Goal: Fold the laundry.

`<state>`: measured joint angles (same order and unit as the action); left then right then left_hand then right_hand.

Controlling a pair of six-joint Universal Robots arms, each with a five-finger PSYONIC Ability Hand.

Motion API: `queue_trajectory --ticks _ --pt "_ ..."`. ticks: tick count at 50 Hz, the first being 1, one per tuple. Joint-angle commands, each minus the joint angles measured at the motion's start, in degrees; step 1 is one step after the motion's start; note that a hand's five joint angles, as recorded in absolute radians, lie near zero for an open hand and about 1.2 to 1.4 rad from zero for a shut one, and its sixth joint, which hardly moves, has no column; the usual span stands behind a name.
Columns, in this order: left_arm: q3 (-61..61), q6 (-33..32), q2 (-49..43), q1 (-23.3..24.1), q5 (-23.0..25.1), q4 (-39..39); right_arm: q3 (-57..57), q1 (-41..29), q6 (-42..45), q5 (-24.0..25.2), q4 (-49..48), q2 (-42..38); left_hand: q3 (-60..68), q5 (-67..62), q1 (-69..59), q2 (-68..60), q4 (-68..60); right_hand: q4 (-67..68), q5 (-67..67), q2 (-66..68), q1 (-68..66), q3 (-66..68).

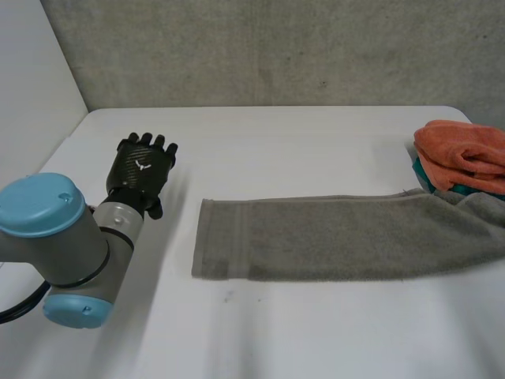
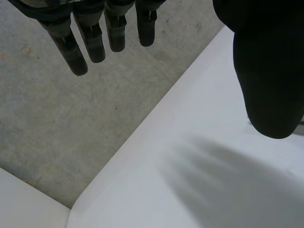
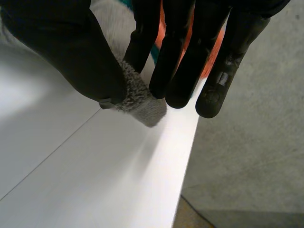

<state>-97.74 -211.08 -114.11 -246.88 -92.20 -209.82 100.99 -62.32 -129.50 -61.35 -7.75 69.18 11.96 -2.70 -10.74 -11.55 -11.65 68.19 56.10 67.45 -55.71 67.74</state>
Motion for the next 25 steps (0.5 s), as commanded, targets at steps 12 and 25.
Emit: queue_trajectory --ticks 12,25 --pt "-1.75 0.23 7.49 -3.52 -0.08 0.11 -16.68 -47.69 -17.10 -4.13 -0.78 2.37 -1.96 2.70 0.74 1.55 1.65 11.81 13.90 12.55 -24.29 12.26" --pt "-5.36 0.05 8.90 -5.11 0.00 0.11 -38.40 -73.82 -17.10 -6.59 2.29 -23.47 -1.96 2.70 0.74 1.55 1.65 11.81 13.90 12.55 -24.29 12.26"
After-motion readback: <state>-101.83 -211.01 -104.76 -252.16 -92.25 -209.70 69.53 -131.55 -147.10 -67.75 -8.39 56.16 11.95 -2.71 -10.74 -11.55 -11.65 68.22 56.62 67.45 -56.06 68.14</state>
